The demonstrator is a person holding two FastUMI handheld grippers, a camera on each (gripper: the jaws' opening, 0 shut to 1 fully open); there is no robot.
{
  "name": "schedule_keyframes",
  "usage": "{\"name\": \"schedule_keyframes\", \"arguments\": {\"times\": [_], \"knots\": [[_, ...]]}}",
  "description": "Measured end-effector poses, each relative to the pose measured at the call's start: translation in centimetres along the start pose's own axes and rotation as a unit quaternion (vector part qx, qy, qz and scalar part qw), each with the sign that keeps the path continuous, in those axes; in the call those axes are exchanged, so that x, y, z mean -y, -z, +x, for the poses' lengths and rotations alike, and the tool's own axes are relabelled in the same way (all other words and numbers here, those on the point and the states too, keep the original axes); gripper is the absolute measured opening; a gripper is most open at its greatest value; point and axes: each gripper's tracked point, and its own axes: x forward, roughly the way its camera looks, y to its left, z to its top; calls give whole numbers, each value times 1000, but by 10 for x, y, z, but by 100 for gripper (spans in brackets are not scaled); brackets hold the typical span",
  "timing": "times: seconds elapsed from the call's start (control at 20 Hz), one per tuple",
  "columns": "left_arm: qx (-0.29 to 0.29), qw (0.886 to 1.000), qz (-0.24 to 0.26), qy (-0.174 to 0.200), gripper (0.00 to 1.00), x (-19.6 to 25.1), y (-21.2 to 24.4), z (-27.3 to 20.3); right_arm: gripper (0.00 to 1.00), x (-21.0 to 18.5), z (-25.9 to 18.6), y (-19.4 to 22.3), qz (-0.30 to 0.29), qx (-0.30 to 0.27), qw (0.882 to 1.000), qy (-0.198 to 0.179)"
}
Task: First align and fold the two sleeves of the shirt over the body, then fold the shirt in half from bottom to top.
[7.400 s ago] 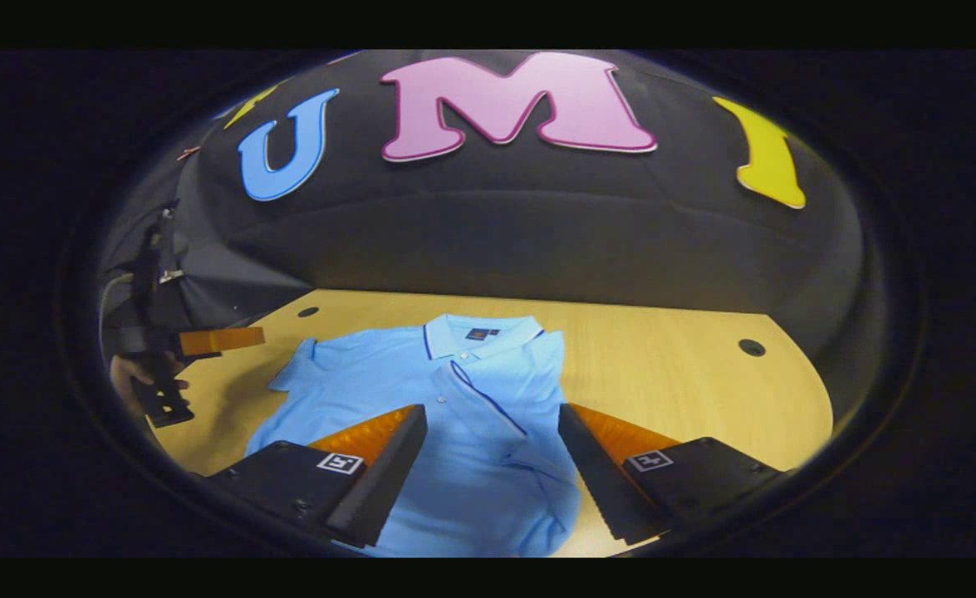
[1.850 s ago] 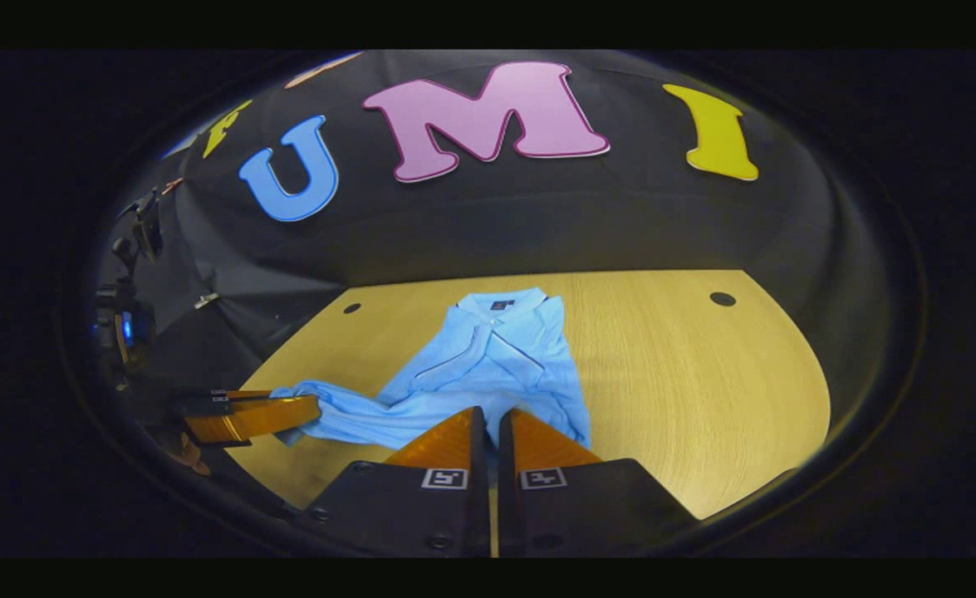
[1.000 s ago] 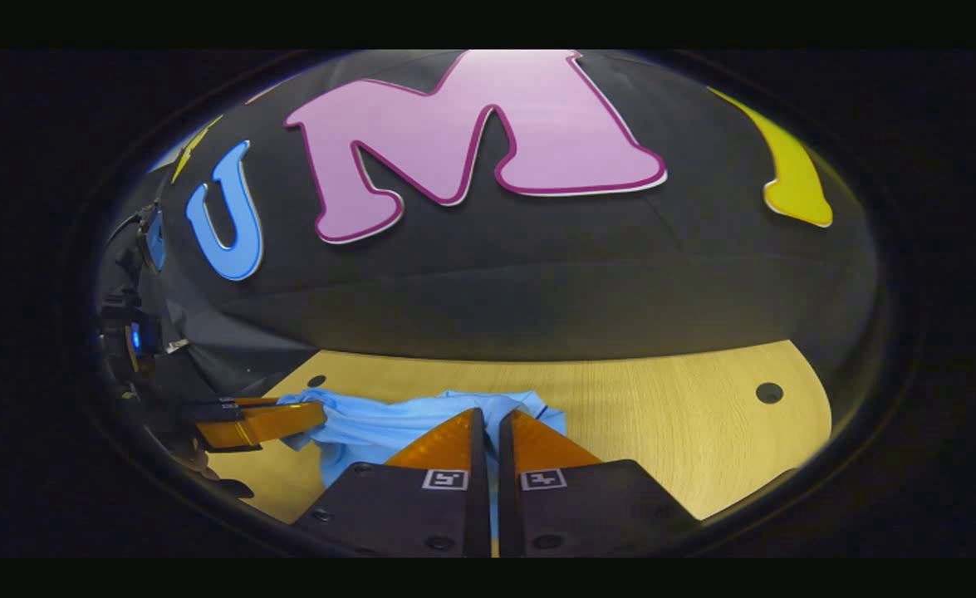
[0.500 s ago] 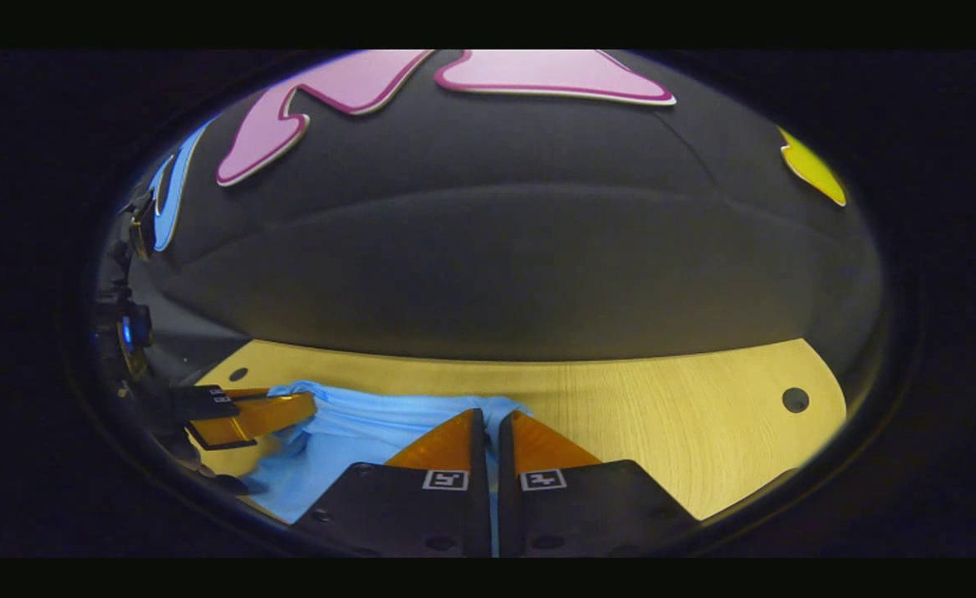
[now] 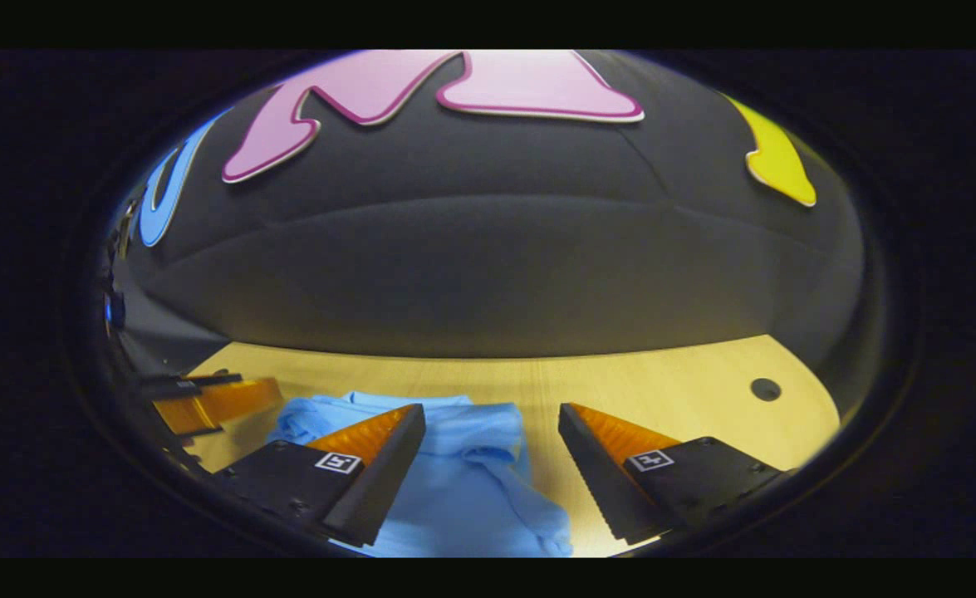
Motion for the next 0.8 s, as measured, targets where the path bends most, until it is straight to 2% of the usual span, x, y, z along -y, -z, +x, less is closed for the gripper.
{"name": "schedule_keyframes", "arguments": {"times": [0.25,0.4,0.6,0.8], "knots": [[66,998,7,-9,97,4,-35,-104,99,-6,-87,-21,-2,26,1000,15],[90,995,35,-3,97,11,-48,-167,99,-22,-156,-35,19,34,999,1],[129,991,26,17,97,29,-70,-263,99,-43,-243,-67,-1,75,997,-8],[171,984,31,29,97,43,-84,-355,99,-46,-330,-71,6,101,995,-4]]}}
